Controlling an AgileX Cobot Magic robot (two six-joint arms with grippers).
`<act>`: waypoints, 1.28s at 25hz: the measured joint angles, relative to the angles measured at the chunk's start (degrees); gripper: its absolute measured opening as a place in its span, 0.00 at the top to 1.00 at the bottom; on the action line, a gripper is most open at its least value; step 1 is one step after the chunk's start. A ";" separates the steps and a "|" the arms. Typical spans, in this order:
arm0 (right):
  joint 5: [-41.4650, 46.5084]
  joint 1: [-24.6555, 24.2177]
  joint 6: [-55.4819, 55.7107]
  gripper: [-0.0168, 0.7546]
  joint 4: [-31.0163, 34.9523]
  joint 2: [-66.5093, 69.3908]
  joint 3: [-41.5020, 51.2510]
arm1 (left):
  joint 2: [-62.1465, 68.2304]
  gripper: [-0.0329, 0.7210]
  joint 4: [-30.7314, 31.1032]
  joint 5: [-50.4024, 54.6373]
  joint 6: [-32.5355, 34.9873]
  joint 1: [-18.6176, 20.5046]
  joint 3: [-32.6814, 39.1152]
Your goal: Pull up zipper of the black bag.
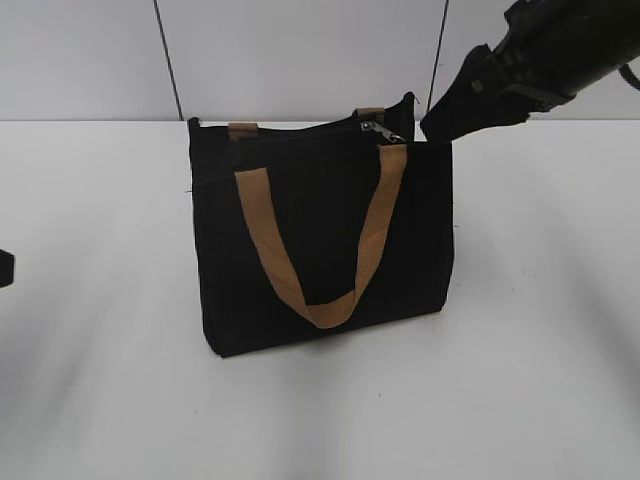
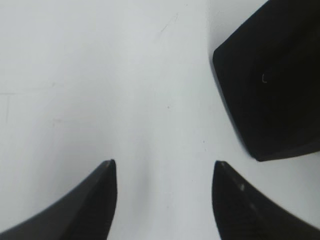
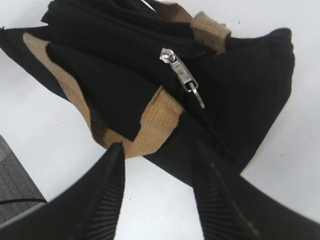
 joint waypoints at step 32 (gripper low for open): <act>7.01 0.61 35.22 0.53 -25.81 -72.68 35.39 | -43.51 0.38 -9.62 38.14 14.73 0.00 -4.18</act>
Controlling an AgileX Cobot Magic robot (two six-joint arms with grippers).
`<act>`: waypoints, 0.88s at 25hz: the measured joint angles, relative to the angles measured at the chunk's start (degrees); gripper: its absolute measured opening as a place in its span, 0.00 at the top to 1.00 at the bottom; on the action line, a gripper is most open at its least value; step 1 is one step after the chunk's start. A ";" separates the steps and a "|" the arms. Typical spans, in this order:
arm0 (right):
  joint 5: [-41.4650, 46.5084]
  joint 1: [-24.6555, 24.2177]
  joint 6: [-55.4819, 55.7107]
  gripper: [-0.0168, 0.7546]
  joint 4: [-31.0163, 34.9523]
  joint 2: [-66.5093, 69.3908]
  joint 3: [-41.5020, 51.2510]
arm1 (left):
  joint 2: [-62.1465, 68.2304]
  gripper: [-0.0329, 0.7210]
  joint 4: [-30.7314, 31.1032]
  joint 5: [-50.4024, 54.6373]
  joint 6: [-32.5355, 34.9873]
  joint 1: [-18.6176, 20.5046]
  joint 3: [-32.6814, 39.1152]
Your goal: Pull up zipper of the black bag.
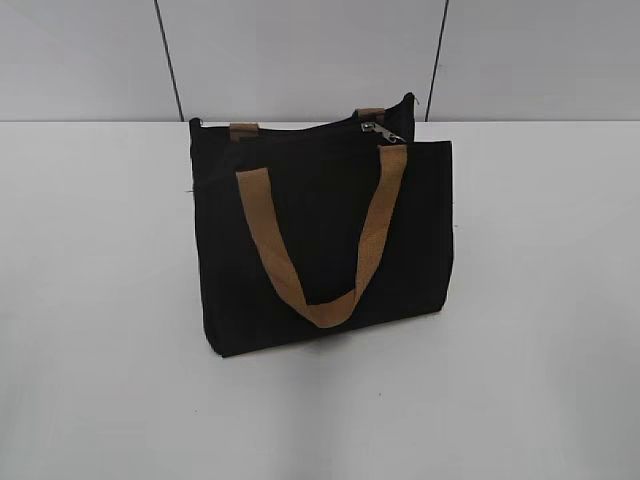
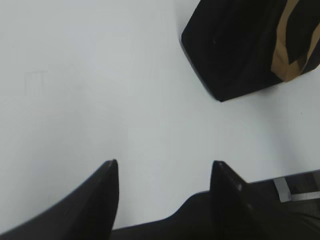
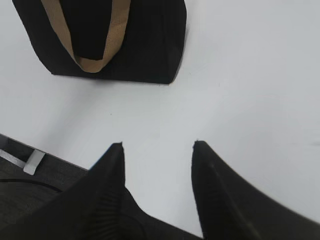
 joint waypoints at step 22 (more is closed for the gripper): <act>4.12 0.00 8.53 0.56 -15.53 -15.00 8.66 | -11.46 0.38 0.62 -4.37 1.50 0.00 4.05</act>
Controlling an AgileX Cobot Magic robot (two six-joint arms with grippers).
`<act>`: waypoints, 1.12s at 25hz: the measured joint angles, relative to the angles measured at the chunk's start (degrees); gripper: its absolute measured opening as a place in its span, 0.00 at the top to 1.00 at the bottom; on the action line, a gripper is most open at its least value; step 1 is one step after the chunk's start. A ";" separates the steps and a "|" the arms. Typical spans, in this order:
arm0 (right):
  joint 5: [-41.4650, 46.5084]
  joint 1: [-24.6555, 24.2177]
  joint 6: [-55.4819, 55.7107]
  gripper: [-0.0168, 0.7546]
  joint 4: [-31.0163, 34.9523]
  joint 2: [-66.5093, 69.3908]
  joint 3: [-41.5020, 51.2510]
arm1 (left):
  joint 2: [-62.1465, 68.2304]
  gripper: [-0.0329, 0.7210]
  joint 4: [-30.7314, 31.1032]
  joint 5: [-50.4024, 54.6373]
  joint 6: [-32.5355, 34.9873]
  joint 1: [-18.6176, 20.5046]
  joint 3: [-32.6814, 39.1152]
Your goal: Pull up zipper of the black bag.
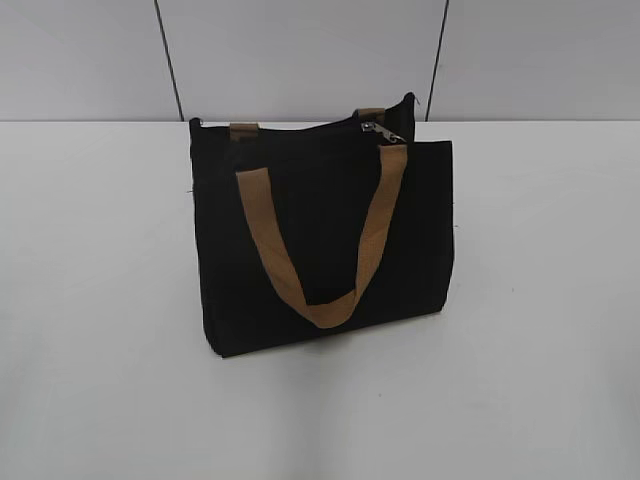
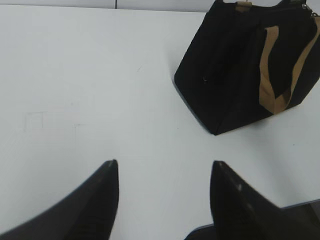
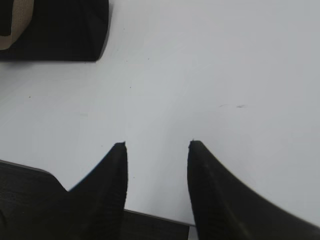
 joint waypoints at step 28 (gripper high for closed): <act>-0.07 -13.14 0.14 0.57 0.06 -4.22 0.07 | -2.14 0.38 -0.62 -0.07 0.07 15.90 0.00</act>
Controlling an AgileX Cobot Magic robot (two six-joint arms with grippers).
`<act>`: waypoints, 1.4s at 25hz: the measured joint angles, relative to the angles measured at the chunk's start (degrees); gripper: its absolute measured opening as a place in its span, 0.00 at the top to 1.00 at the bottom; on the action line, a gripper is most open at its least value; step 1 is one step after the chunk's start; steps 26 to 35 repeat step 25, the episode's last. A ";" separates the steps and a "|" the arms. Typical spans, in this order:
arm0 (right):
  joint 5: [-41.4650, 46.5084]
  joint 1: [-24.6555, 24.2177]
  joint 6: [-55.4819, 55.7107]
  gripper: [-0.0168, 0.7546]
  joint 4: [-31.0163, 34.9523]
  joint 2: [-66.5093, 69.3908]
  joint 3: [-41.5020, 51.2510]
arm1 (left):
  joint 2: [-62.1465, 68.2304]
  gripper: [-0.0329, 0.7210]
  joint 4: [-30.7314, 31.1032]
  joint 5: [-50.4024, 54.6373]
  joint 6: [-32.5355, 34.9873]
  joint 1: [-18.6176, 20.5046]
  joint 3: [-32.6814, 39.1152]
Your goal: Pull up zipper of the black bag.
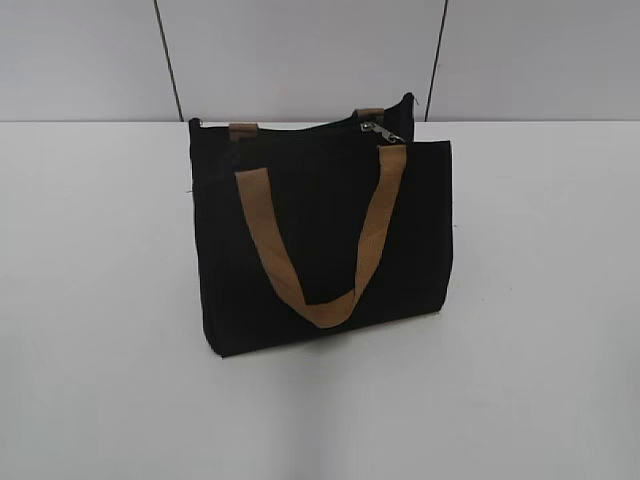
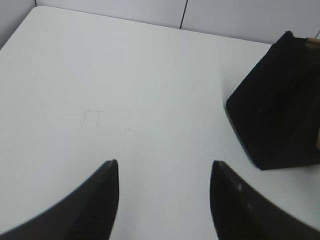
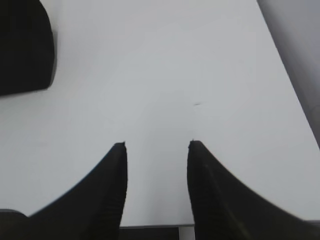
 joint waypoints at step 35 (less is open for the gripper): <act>0.00 -2.51 0.01 0.57 0.23 -0.31 0.00 | 0.00 0.38 0.46 0.00 0.03 2.55 0.00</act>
